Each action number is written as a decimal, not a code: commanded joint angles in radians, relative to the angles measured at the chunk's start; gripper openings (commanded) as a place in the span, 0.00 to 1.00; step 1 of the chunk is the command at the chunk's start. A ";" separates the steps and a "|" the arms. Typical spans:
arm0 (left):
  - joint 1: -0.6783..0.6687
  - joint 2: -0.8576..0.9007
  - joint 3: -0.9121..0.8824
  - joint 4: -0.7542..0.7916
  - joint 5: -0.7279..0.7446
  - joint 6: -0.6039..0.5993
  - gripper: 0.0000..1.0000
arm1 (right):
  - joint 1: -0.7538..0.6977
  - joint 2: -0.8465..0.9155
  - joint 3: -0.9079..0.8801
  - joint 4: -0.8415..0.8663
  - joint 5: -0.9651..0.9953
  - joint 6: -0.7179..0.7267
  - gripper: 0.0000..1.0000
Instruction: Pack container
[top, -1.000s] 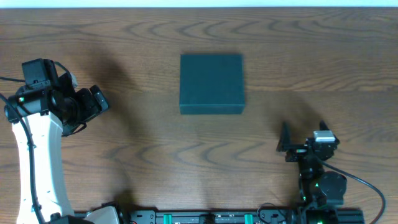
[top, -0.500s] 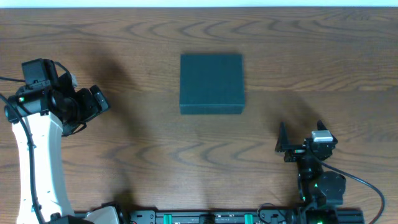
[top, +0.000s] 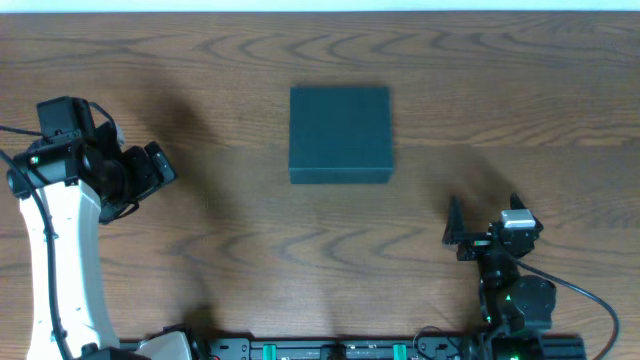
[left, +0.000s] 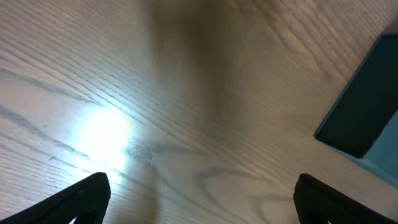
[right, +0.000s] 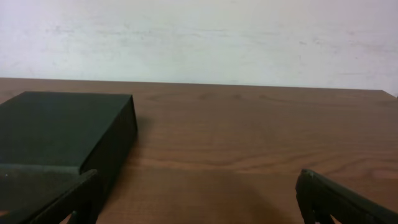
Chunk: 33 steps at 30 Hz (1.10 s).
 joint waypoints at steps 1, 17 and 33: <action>-0.037 -0.102 -0.028 0.077 -0.021 0.027 0.95 | -0.007 -0.009 -0.002 -0.005 0.003 -0.001 0.99; -0.281 -0.865 -0.579 1.061 -0.022 0.468 0.95 | -0.007 -0.009 -0.002 -0.006 0.003 -0.001 0.99; -0.248 -1.263 -1.171 1.582 -0.113 0.417 0.95 | -0.007 -0.009 -0.002 -0.005 0.003 -0.001 0.99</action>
